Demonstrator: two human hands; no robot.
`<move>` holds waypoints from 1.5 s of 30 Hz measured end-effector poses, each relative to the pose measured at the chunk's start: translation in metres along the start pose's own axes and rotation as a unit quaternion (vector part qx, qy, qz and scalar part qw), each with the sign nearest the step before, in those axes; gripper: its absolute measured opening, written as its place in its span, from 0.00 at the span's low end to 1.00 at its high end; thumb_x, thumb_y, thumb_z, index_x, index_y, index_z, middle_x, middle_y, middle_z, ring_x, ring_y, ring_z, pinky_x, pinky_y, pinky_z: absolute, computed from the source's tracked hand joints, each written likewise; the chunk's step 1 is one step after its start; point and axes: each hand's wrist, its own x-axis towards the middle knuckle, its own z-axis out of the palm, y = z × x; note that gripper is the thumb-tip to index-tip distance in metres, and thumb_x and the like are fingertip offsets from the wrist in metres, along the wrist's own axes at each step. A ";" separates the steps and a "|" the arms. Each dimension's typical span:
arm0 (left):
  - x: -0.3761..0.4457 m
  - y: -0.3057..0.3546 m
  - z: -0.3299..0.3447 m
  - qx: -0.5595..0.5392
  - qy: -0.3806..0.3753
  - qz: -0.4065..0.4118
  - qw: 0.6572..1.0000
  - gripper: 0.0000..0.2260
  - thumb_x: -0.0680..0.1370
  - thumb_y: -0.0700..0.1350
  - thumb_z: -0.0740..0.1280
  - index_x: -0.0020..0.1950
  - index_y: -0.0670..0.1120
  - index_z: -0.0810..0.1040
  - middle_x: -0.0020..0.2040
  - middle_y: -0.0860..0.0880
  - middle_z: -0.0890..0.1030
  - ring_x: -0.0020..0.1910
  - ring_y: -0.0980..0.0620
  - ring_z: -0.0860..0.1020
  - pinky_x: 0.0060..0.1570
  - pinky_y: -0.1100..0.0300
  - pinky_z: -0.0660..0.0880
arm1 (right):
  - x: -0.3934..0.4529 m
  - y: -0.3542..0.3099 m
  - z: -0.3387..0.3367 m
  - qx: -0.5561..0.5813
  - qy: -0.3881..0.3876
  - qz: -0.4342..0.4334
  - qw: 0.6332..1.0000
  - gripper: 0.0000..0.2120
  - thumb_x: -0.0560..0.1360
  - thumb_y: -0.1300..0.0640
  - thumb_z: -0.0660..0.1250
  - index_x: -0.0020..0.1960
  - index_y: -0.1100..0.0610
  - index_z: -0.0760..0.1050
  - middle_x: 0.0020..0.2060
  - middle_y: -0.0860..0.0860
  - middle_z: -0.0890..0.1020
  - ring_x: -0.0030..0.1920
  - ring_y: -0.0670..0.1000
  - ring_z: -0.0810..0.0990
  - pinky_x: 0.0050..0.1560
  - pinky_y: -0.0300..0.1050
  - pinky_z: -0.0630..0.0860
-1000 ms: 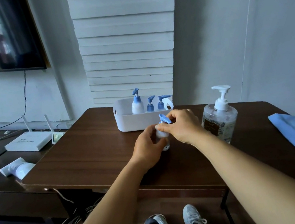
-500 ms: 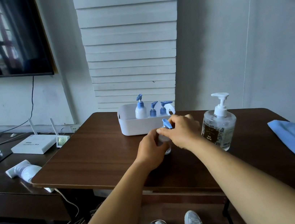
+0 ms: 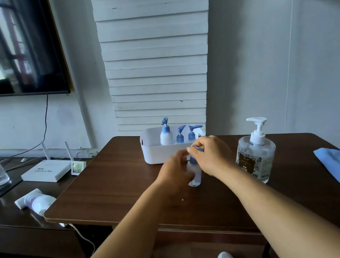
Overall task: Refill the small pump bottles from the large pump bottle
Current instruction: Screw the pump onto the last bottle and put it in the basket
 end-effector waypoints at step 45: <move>0.142 -0.017 -0.113 0.122 0.160 -0.040 0.979 0.03 0.72 0.41 0.66 0.44 0.47 0.78 0.39 0.49 0.83 0.41 0.49 0.75 0.37 0.61 0.68 | 0.151 -0.068 0.029 0.123 -0.051 0.064 0.989 0.13 0.72 0.54 0.63 0.43 0.62 0.81 0.41 0.54 0.85 0.35 0.54 0.76 0.43 0.51 0.80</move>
